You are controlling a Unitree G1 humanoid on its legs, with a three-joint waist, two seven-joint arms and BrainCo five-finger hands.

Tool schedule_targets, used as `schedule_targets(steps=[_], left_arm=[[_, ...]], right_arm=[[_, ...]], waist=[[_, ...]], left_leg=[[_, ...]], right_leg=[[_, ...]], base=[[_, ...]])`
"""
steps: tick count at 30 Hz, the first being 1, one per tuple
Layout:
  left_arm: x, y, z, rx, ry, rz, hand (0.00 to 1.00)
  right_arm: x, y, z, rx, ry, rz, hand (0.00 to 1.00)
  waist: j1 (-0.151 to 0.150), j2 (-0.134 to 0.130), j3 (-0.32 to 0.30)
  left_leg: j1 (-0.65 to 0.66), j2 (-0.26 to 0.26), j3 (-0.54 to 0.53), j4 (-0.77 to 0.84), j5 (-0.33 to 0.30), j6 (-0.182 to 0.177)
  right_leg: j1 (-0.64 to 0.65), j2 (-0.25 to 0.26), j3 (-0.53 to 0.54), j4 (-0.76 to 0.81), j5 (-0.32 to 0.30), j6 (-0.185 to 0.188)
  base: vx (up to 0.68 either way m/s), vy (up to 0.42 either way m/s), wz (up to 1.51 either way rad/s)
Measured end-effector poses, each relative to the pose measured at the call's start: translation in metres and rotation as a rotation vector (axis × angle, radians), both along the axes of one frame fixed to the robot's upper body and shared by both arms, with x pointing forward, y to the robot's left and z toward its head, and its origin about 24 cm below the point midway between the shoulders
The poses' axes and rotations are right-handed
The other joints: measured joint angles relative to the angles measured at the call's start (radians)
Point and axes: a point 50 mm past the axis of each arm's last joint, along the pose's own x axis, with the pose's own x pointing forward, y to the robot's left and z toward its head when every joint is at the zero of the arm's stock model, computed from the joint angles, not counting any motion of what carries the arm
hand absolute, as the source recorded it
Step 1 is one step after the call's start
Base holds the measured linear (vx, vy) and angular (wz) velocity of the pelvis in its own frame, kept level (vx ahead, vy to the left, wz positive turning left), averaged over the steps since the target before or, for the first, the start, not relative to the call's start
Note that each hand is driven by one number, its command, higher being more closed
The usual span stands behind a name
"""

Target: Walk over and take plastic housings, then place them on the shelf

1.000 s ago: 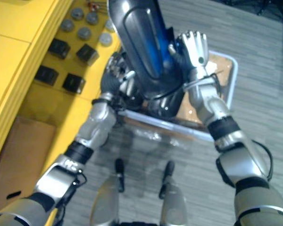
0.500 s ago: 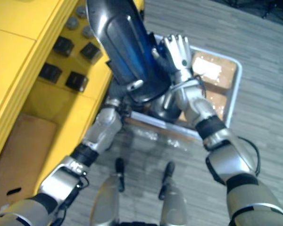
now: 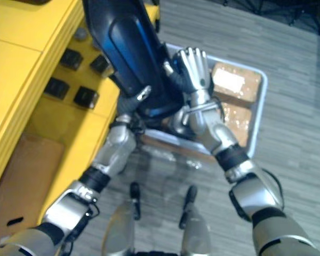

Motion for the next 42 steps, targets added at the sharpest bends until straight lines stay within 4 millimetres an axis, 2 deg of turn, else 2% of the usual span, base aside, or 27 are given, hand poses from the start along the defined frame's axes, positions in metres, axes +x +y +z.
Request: schedule_targets(steps=[4,8,9,14,19,22,25,28,29,31,35,39,42], left_arm=[[-0.001,0.000,-0.003,0.005,0.008,-0.005,1.00],[-0.006,0.000,-0.015,-0.021,0.023,-0.013,1.00],[-0.008,-0.001,-0.016,-0.037,0.029,-0.022,1.00],[-0.011,0.005,-0.017,-0.124,0.006,-0.008,1.00],[-0.013,0.019,-0.006,-0.117,-0.061,0.101,1.00],[-0.017,0.024,0.005,-0.077,-0.134,0.170,1.00],[-0.023,0.031,0.010,-0.050,-0.185,0.235,1.00],[-0.030,0.039,-0.012,-0.013,-0.138,0.323,1.00],[-0.035,0.040,-0.024,0.010,-0.108,0.345,1.00],[-0.040,0.045,-0.039,0.059,-0.073,0.392,1.00],[-0.053,0.061,-0.065,0.156,-0.005,0.510,1.00],[-0.066,0.082,-0.087,0.201,0.073,0.622,1.00],[-0.074,0.093,-0.097,0.198,0.113,0.678,1.00]], right_arm=[[-0.001,-0.003,-0.007,0.021,0.021,0.015,1.00],[-0.005,-0.005,-0.019,0.031,0.048,0.029,1.00],[-0.007,-0.005,-0.021,0.038,0.052,0.035,0.00],[-0.017,-0.001,-0.028,0.075,0.058,0.126,0.00],[-0.026,-0.002,-0.062,0.090,0.159,0.167,0.00],[-0.033,-0.003,-0.073,0.163,0.218,0.214,0.00],[-0.048,0.004,-0.065,0.291,0.213,0.317,0.00],[-0.061,0.009,-0.058,0.402,0.191,0.390,0.00],[-0.065,0.005,-0.054,0.447,0.176,0.396,0.00],[-0.067,-0.007,-0.046,0.523,0.130,0.383,0.00],[-0.081,-0.044,-0.034,0.704,0.044,0.385,0.00],[-0.099,-0.079,-0.031,0.887,0.014,0.496,0.00],[-0.109,-0.108,-0.042,0.953,0.022,0.442,0.00]], waist=[[-0.009,-0.006,-0.003],[-0.024,-0.041,-0.026],[-0.024,-0.048,-0.030],[-0.023,-0.050,-0.031],[-0.021,-0.050,-0.032],[-0.017,-0.056,-0.037],[-0.022,-0.061,-0.041],[-0.024,-0.064,-0.110],[-0.023,-0.065,-0.140],[-0.023,-0.065,-0.152],[-0.028,-0.062,-0.209],[-0.052,-0.050,-0.244],[-0.053,-0.037,-0.285]], left_leg=[[0.009,0.000,0.009,-0.009,0.000,0.000],[0.014,0.002,0.014,-0.021,0.000,0.000],[0.020,0.002,0.019,-0.028,0.000,0.000],[0.045,0.004,0.030,-0.035,-0.002,-0.003],[0.068,0.005,0.028,-0.043,-0.003,-0.005],[0.073,0.005,0.028,-0.045,-0.003,-0.005],[0.090,0.005,0.029,-0.046,-0.004,-0.006],[0.101,0.006,0.034,-0.050,-0.014,-0.011],[0.111,0.006,0.037,-0.053,-0.017,-0.012],[0.160,0.005,0.045,-0.066,-0.021,-0.013],[0.200,0.006,0.079,-0.069,-0.038,-0.015],[0.248,0.005,0.097,-0.103,-0.035,-0.020],[0.264,0.005,0.112,-0.120,-0.033,-0.022]], right_leg=[[0.000,0.000,0.005,-0.002,0.002,0.000],[0.001,0.003,0.010,-0.014,0.003,0.000],[0.002,0.004,0.013,-0.016,0.003,0.000],[0.020,0.007,0.023,-0.026,0.003,0.000],[0.047,0.009,0.019,-0.036,0.003,-0.001],[0.053,0.011,0.018,-0.039,0.003,-0.001],[0.073,0.011,0.018,-0.047,0.004,0.001],[0.087,0.014,0.020,-0.065,0.004,0.001],[0.096,0.014,0.022,-0.069,0.004,0.001],[0.139,0.014,0.025,-0.077,0.003,0.001],[0.156,0.012,0.051,-0.083,-0.002,0.001],[0.179,0.011,0.058,-0.083,-0.011,0.003],[0.179,0.012,0.067,-0.083,-0.022,0.003]], base=[[0.01,0.007,-0.07],[0.03,0.002,-0.04],[0.05,0.007,-0.07],[0.02,0.005,-0.07],[0.00,0.001,0.01],[0.00,0.000,0.00],[0.00,0.000,0.00],[0.04,0.010,-0.04],[0.07,0.016,-0.04],[0.03,0.015,-0.09],[-0.02,0.013,-0.23],[-0.02,0.004,-0.10],[0.01,0.002,-0.12]])
